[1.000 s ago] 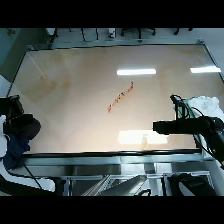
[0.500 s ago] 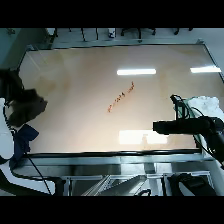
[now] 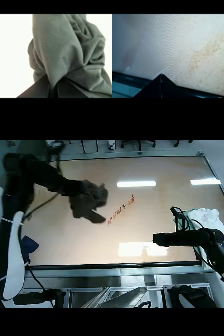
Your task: Fold the shirts.
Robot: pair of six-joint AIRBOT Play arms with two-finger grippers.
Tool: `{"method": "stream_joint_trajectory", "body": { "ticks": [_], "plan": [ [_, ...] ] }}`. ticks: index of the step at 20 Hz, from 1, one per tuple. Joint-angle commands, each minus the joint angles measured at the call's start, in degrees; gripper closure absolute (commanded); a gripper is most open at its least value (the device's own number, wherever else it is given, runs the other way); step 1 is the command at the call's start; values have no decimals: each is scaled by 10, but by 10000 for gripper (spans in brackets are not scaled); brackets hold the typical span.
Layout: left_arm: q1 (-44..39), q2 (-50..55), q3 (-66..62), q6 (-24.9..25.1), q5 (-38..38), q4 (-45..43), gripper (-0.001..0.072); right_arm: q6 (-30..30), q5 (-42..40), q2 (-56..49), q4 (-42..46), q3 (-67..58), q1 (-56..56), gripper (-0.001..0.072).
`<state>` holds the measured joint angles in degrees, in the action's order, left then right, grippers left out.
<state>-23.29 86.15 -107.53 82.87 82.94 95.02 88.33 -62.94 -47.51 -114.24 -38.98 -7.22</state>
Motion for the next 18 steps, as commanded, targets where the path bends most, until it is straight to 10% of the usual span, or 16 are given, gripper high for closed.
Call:
{"method": "stream_joint_trajectory", "body": {
  "ticks": [1, 6, 8, 9, 14, 18],
  "plan": [
    [-101, 0, 78, -38, -50, 11, 693, 0, 0, 0, 0, 0, 0, 694],
    [-170, 61, 157, -58, -124, 45, 645, -1, -1, 0, -3, -2, 0, 686],
    [-169, 80, 143, -58, -118, 92, 93, 0, -7, 0, -5, -17, 0, 562],
    [-162, 86, 126, -57, -96, 109, -2, -1, -19, 0, -5, -30, 0, 398],
    [-64, 54, 34, -18, 73, 110, 0, 0, -83, -24, -5, -129, 36, 371],
    [10, -55, 239, 2, 22, 117, -1, 22, -89, -103, -16, -136, 57, 369]
  ]
}}
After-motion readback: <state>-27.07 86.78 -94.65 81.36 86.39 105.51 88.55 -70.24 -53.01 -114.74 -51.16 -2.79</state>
